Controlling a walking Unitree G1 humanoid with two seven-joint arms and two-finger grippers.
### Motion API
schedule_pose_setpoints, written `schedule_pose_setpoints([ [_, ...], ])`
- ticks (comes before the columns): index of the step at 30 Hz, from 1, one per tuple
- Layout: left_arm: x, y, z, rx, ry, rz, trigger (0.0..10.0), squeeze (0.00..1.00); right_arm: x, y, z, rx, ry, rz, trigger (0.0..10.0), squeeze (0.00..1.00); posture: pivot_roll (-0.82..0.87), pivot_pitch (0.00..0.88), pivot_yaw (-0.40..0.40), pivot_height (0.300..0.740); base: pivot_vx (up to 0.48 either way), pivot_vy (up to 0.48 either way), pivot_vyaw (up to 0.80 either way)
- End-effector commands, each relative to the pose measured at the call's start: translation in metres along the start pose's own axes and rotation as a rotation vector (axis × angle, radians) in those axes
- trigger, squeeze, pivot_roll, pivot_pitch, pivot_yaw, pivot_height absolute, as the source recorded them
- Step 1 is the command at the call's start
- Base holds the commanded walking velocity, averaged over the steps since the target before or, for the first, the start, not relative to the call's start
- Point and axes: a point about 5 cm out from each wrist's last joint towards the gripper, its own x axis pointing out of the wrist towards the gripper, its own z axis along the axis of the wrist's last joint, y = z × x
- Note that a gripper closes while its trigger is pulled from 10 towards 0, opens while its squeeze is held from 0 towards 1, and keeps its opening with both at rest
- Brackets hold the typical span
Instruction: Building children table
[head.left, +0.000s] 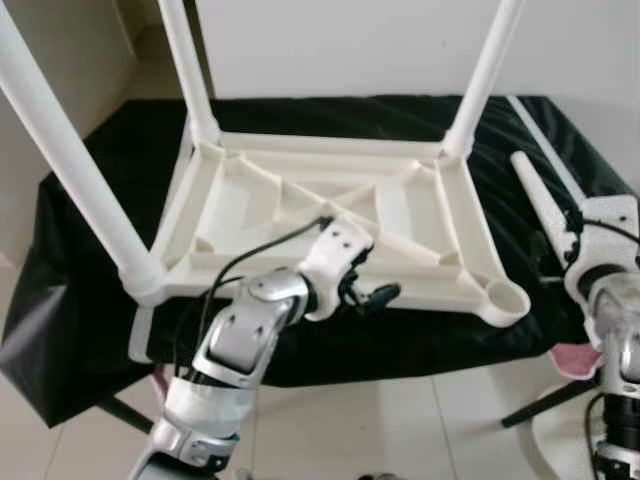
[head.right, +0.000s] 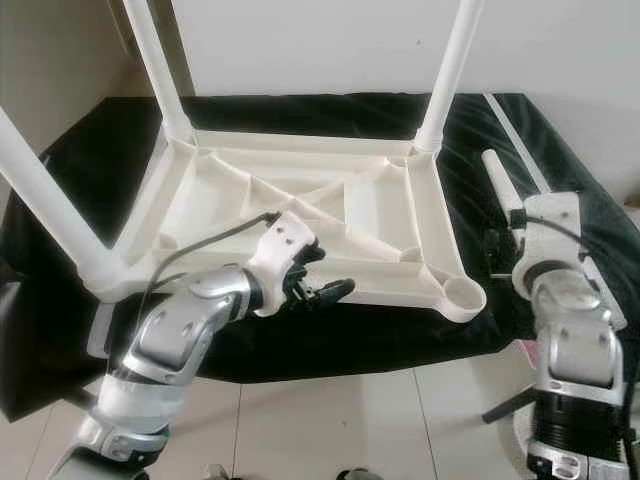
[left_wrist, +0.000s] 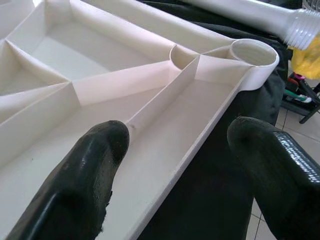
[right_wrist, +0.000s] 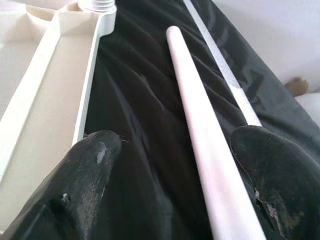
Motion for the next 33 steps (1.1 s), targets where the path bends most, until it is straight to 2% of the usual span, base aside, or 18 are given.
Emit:
schedule_pose_setpoints([
  [1, 0.002, 0.003, 0.000, 0.004, 0.000, 0.073, 10.0, 0.00, -0.001, -0.005, -0.005, 0.028, 0.004, -0.030, 10.0, 0.00, -0.08, 0.067, -0.022, 0.740, 0.000, 0.000, 0.00],
  [3, 0.003, 0.001, 0.001, 0.009, -0.008, 0.076, 10.0, 0.00, -0.004, -0.012, -0.019, 0.131, -0.002, -0.097, 10.0, 0.00, -0.07, 0.064, -0.020, 0.740, 0.000, 0.000, 0.00],
  [4, 0.004, 0.000, 0.001, 0.015, -0.011, 0.080, 10.0, 0.00, -0.006, -0.019, -0.026, 0.169, -0.009, -0.168, 10.0, 0.00, -0.08, 0.062, -0.019, 0.740, 0.000, 0.000, 0.00],
  [7, 0.004, -0.002, 0.001, 0.027, -0.011, 0.081, 10.0, 0.00, -0.013, -0.033, -0.037, 0.226, -0.029, -0.286, 10.0, 0.00, -0.07, 0.060, -0.020, 0.740, 0.000, 0.000, 0.00],
  [10, 0.003, -0.003, 0.002, 0.032, -0.015, 0.080, 10.0, 0.00, -0.023, -0.036, -0.043, 0.239, -0.070, -0.307, 10.0, 0.00, -0.07, 0.058, -0.017, 0.740, 0.000, 0.000, 0.00],
  [16, 0.003, -0.003, 0.002, 0.042, -0.023, 0.081, 10.0, 0.00, -0.037, -0.038, -0.056, 0.245, -0.102, -0.290, 10.0, 0.00, -0.07, 0.058, -0.014, 0.740, 0.000, 0.000, 0.00],
  [20, 0.002, -0.004, 0.003, 0.046, -0.028, 0.084, 10.0, 0.00, -0.049, -0.037, -0.066, 0.323, -0.146, -0.246, 10.0, 0.00, -0.07, 0.058, -0.012, 0.740, 0.000, 0.000, 0.00],
  [24, 0.002, -0.004, 0.003, 0.050, -0.030, 0.084, 10.0, 0.00, -0.055, -0.040, -0.068, 0.328, -0.177, -0.259, 10.0, 0.00, -0.07, 0.060, -0.011, 0.740, 0.000, 0.000, 0.00],
  [26, 0.003, -0.004, 0.005, 0.052, -0.035, 0.083, 10.0, 0.00, -0.062, -0.041, -0.075, 0.361, -0.196, -0.239, 10.0, 0.00, -0.08, 0.068, -0.007, 0.740, 0.000, 0.000, 0.00],
  [30, 0.003, -0.004, 0.005, 0.052, -0.036, 0.083, 10.0, 0.00, -0.064, -0.041, -0.076, 0.366, -0.202, -0.227, 10.0, 0.00, -0.08, 0.069, -0.007, 0.740, 0.000, 0.000, 0.00],
  [33, 0.003, -0.003, 0.006, 0.052, -0.041, 0.085, 10.0, 0.00, -0.067, -0.038, -0.084, 0.446, -0.199, -0.176, 10.0, 0.00, -0.08, 0.077, -0.006, 0.740, 0.000, 0.000, 0.00],
])
